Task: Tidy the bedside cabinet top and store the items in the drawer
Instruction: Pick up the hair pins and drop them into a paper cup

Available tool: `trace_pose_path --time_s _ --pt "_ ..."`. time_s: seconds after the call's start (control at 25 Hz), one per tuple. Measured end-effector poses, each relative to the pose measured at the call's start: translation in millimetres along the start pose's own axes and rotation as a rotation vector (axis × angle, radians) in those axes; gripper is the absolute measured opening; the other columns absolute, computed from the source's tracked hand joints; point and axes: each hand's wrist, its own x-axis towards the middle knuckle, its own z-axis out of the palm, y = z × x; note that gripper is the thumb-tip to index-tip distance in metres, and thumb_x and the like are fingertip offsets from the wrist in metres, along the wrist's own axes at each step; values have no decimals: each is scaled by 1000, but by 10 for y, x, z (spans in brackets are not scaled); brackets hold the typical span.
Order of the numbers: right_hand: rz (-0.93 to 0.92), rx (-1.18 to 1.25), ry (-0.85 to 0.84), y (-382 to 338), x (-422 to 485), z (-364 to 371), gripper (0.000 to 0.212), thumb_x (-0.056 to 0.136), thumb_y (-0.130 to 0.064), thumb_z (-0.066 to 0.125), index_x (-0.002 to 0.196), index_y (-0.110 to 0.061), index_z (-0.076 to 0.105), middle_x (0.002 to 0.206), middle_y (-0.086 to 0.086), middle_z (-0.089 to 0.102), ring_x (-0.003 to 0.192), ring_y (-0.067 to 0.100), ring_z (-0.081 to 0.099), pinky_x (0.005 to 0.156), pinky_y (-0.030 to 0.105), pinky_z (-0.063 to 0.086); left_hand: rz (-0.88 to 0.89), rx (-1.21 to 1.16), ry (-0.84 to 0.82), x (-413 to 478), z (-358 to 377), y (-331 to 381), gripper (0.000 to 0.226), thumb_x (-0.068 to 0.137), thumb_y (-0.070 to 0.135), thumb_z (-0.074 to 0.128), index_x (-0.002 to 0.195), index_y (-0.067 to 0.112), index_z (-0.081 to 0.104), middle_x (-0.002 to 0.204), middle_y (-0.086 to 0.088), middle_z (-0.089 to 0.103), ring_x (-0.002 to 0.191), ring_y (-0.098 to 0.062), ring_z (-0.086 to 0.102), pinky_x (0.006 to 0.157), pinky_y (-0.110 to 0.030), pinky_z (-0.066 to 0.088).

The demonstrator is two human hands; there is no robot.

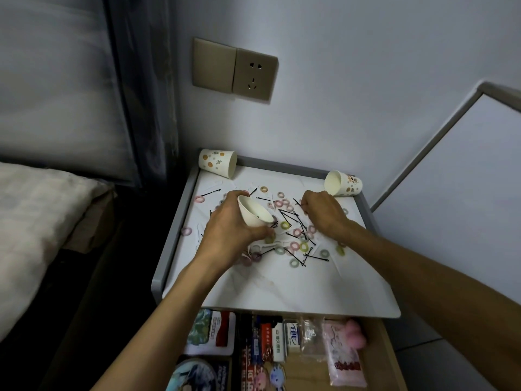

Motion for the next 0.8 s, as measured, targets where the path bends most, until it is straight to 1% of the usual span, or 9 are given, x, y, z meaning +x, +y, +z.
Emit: trace_pose_path --time_s 0.08,0.16,0.32,0.4,0.52,0.6,0.68,0.72,0.8 --pt "-31 121 -17 28 -21 -14 15 92 -7 55 100 -6 67 93 16 70 83 31 66 75 41 56 0 1 1 -4 6 12 76 58 35 89 124 26 51 108 5 62 102 -20 58 72 -29 46" --pt "-24 203 -42 26 -47 1 14 91 -9 58 94 -7 71 89 13 72 81 28 67 77 41 56 8 5 2 -16 14 33 74 60 34 89 123 26 51 107 5 62 101 -20 58 73 -29 46" --pt "37 211 -62 -47 -83 68 14 86 -10 63 81 -4 75 79 14 73 74 27 69 72 40 58 16 5 5 -30 14 64 71 61 33 89 121 25 51 103 6 61 99 -19 57 74 -30 46" --pt "91 229 -62 -82 -78 66 15 86 -16 67 82 -4 75 79 13 73 74 26 69 72 39 58 11 4 3 -27 11 66 70 61 33 89 120 25 52 103 6 61 99 -19 57 74 -31 47" --pt "144 245 -84 -107 -47 43 17 86 -22 70 89 -6 73 83 12 72 81 28 68 75 37 57 12 5 -2 -28 5 64 70 62 33 89 121 24 51 105 5 61 99 -19 57 74 -31 47" --pt "151 207 -92 -126 -24 35 14 86 -19 67 81 -5 68 78 12 66 80 29 66 69 32 52 7 2 -1 -27 5 65 70 62 33 89 120 25 52 105 5 61 99 -19 57 74 -31 48" --pt "151 122 -99 -159 -14 40 13 87 -12 58 75 -8 58 75 11 57 76 29 61 62 29 42 5 5 0 -25 9 64 70 62 33 89 121 24 52 107 3 62 101 -20 57 74 -31 48" --pt "147 85 -113 -176 -17 44 12 88 -11 54 77 -9 56 77 11 56 75 30 58 62 29 39 4 4 -1 -24 9 62 71 61 33 89 121 24 52 108 3 62 101 -20 57 74 -30 47" --pt "131 51 -160 -177 -34 61 10 91 -9 50 85 -7 59 84 13 60 77 30 56 62 30 39 1 0 -4 -22 7 62 73 61 33 89 123 24 52 109 3 62 102 -20 57 73 -29 45"
